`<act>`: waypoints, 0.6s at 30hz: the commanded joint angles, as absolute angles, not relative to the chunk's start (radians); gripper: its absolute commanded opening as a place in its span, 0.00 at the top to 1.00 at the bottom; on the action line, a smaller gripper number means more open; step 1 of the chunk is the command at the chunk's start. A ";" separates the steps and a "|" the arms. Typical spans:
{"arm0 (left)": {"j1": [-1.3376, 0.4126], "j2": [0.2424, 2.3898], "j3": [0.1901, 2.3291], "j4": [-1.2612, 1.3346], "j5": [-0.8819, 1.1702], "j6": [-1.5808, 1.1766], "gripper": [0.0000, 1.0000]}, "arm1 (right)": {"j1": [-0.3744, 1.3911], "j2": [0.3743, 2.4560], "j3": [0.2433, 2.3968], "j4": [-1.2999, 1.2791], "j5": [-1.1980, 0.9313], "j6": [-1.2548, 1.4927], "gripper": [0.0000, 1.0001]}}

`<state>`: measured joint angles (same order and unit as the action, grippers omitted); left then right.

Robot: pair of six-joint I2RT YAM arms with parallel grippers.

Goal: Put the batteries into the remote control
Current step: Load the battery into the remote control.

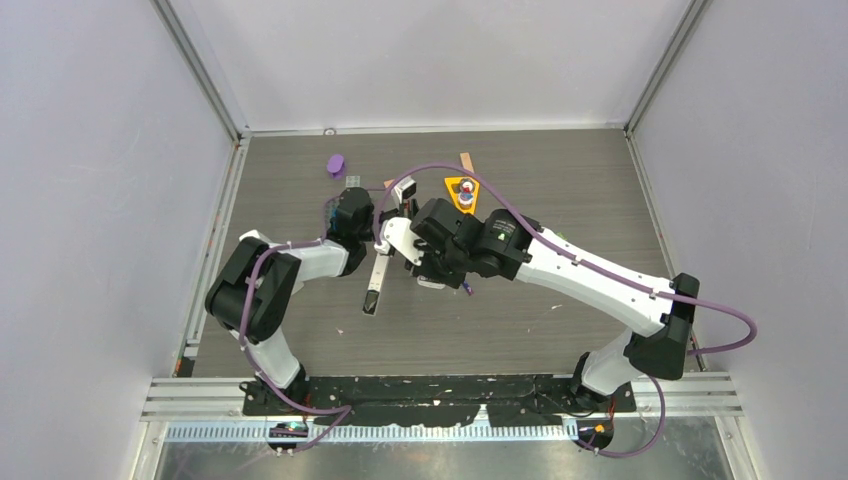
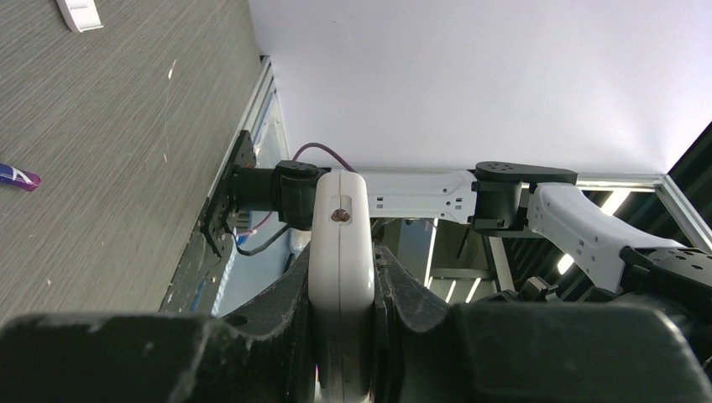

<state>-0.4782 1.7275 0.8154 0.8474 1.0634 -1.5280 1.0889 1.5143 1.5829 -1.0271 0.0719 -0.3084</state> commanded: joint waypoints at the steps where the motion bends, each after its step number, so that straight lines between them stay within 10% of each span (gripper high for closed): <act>1: -0.485 1.683 0.846 0.865 1.083 -1.506 1.00 | 1.097 1.514 1.583 -1.028 0.081 -0.308 0.78; 18: -0.487 1.673 0.841 0.869 1.082 -1.503 1.00 | 1.080 1.477 1.651 -0.988 0.090 -0.206 0.48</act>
